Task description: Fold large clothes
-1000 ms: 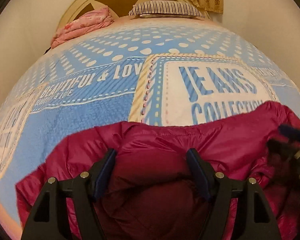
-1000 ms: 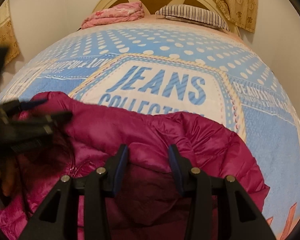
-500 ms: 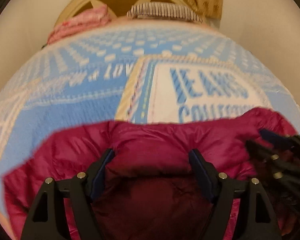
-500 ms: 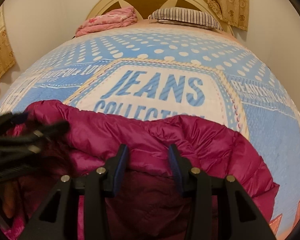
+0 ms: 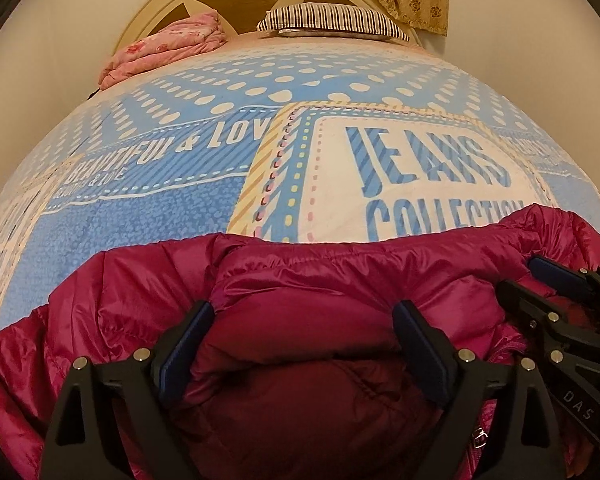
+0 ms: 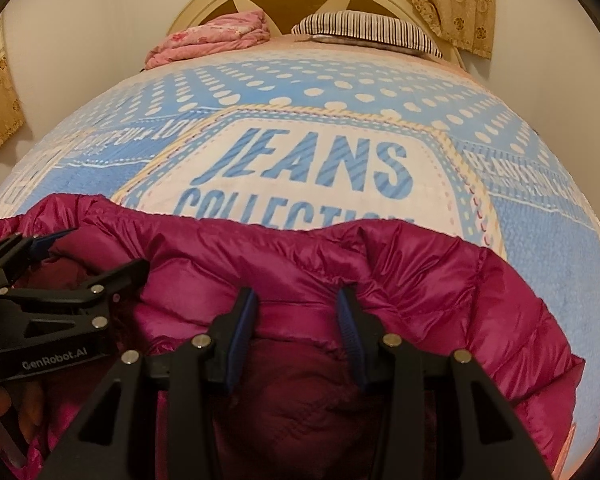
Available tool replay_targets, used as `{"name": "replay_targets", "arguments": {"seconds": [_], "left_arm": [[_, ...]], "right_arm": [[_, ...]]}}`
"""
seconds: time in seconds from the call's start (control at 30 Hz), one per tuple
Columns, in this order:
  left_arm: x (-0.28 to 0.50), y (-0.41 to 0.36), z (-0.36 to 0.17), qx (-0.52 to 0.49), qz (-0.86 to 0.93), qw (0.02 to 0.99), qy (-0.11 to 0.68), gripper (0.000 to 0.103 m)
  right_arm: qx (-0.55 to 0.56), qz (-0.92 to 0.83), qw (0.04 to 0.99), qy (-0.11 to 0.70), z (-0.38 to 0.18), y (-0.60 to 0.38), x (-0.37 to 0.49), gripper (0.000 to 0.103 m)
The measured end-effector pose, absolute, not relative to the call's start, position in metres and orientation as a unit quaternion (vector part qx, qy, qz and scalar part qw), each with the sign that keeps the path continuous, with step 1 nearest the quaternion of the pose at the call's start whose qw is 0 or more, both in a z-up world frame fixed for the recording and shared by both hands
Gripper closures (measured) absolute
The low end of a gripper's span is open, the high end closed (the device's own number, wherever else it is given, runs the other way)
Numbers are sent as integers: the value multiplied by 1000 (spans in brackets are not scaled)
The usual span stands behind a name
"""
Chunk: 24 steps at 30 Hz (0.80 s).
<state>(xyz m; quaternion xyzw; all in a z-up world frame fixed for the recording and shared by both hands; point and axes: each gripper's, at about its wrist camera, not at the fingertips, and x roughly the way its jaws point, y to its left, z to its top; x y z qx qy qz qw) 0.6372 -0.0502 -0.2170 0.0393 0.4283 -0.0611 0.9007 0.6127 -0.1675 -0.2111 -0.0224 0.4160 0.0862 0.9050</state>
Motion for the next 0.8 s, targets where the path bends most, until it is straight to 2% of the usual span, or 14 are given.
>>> {"name": "replay_targets", "arguments": {"seconds": [0.8], "left_arm": [[638, -52, -218, 42, -61, 901, 428, 9]], "right_arm": [[-40, 73, 906, 415, -215, -162, 614, 56]]}}
